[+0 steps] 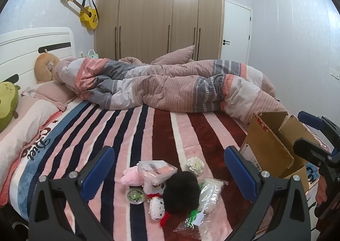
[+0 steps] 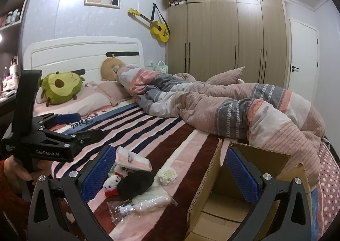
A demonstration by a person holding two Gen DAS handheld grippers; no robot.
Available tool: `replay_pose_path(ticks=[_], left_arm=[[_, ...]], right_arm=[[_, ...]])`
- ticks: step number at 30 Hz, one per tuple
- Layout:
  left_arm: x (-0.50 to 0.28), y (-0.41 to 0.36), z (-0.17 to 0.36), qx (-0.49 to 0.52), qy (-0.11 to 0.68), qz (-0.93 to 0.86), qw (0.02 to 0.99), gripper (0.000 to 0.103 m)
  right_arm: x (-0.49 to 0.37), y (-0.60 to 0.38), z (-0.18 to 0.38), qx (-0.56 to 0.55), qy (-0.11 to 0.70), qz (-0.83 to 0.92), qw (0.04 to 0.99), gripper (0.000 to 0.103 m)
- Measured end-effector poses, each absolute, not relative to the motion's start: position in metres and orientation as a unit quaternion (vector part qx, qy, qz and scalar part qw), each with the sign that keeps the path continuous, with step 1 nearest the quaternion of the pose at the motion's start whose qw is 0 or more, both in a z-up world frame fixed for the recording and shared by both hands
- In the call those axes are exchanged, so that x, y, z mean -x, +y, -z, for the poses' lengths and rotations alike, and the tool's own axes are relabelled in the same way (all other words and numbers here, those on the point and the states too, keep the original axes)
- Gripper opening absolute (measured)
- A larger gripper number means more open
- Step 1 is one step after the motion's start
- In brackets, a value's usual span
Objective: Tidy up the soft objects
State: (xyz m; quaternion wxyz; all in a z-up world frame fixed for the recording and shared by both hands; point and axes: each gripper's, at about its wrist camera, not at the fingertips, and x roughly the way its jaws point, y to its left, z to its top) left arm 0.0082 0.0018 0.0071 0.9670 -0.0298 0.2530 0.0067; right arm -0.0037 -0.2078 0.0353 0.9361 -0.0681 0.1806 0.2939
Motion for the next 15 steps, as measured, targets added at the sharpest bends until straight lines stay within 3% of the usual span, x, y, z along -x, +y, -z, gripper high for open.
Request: replay_pose_path(ticks=[15], left_arm=[[-0.0088,0.0059,-0.0045,0.032,0.255,-0.003,0.966,0.103]], right_arm=[[0.0033,-0.2046,-0.0340,0.068,0.183,-0.296,0.935,0.103]])
